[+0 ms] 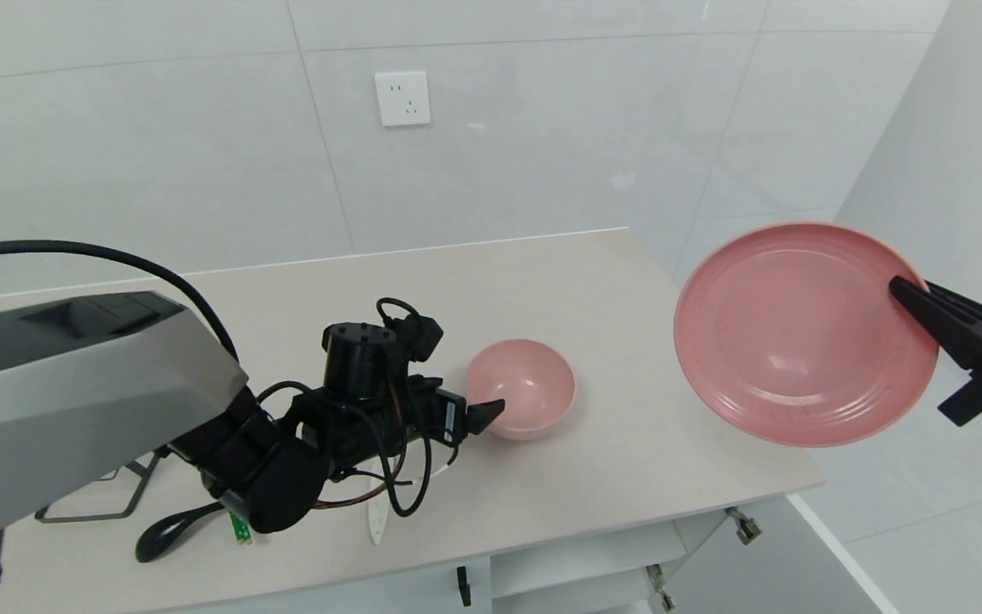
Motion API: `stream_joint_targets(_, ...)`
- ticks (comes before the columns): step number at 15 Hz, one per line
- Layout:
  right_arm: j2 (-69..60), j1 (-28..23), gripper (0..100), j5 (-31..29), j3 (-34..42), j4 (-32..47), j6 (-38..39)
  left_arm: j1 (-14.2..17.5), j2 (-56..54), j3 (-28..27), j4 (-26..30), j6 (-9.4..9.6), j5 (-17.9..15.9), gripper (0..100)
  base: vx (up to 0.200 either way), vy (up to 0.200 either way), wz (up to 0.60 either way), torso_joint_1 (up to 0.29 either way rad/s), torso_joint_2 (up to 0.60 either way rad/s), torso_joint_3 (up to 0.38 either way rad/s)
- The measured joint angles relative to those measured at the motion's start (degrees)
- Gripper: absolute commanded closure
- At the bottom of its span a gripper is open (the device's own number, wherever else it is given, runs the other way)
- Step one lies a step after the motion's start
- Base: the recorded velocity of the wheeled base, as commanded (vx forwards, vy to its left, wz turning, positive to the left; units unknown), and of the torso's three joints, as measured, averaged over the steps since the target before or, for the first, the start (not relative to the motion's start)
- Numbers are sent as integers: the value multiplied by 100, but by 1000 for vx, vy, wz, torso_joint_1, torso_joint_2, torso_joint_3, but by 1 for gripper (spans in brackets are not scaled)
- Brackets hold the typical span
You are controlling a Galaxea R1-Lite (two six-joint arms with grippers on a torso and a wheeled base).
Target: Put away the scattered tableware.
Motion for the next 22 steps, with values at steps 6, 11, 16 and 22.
stream_joint_targets(6,20,57,100,-4,17,0,-5,35,621,-621,-41,-172,28,0,0,0,0,0,0,0)
stream_joint_targets(11,27,177,100,-9,69,0,-5,-87,733,-540,10,-150,178,0,0,0,0,0,0,0)
stream_joint_targets(16,27,184,100,-9,44,0,-5,-194,764,-439,22,-155,183,100,0,0,0,0,0,0)
stream_joint_targets(22,18,165,100,-9,17,0,-5,-255,725,-254,-96,-156,169,100,0,0,0,0,0,0)
